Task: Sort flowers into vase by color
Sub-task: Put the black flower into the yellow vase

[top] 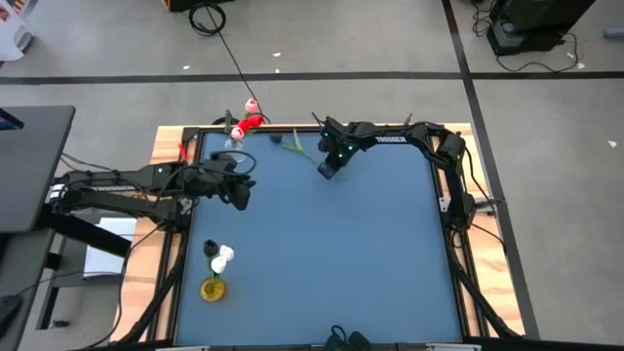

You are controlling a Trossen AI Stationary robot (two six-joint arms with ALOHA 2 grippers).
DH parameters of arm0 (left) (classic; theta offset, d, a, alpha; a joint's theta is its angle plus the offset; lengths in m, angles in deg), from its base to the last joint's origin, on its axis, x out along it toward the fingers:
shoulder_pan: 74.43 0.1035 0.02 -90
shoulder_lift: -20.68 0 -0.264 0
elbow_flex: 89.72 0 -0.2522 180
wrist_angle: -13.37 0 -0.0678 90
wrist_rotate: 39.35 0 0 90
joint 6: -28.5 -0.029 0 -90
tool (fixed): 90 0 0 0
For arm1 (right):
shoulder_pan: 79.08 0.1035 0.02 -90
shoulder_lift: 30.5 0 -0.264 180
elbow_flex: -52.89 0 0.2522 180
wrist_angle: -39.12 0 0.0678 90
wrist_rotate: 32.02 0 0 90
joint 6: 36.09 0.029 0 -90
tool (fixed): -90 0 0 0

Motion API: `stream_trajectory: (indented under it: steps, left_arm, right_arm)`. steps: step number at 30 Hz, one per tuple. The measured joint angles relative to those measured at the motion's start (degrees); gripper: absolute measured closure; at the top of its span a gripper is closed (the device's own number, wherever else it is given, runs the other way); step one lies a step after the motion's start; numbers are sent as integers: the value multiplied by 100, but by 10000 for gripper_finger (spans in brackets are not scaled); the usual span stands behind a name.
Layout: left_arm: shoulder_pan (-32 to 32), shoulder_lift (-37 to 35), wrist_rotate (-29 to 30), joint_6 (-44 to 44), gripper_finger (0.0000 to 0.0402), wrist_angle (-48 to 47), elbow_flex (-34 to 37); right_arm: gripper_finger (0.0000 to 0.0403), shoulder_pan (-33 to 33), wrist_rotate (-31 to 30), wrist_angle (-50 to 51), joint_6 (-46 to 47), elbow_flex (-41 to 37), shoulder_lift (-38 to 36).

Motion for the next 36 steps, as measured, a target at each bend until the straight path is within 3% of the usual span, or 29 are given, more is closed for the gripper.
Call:
stream_trajectory:
  steps: [3,6,15,24,27,30,36]
  left_arm:
    - [0,-68,-46,30,266,-13,1]
    - [0,-83,-51,-51,266,-130,-1]
    - [0,-107,-385,640,266,-1599,1]
    - [-243,-131,-1220,181,266,-1626,1]
    - [-288,-140,-1346,-270,266,-1379,10]
    - [-252,-139,-1832,-673,266,-759,58]
    - [-150,-129,-2279,-1084,266,178,60]
  right_arm:
    - [398,88,618,131,629,18,-119]
    - [400,244,636,-49,1133,46,-405]
    - [401,1113,-782,-578,3457,56,-992]
    - [402,2651,-2633,-1100,5453,62,-1314]
    - [402,3209,-3246,-1506,5502,62,-1303]
    - [402,3702,-3971,-1821,5536,64,-1297]
    - [402,4450,-5307,-1850,6471,64,-1290]
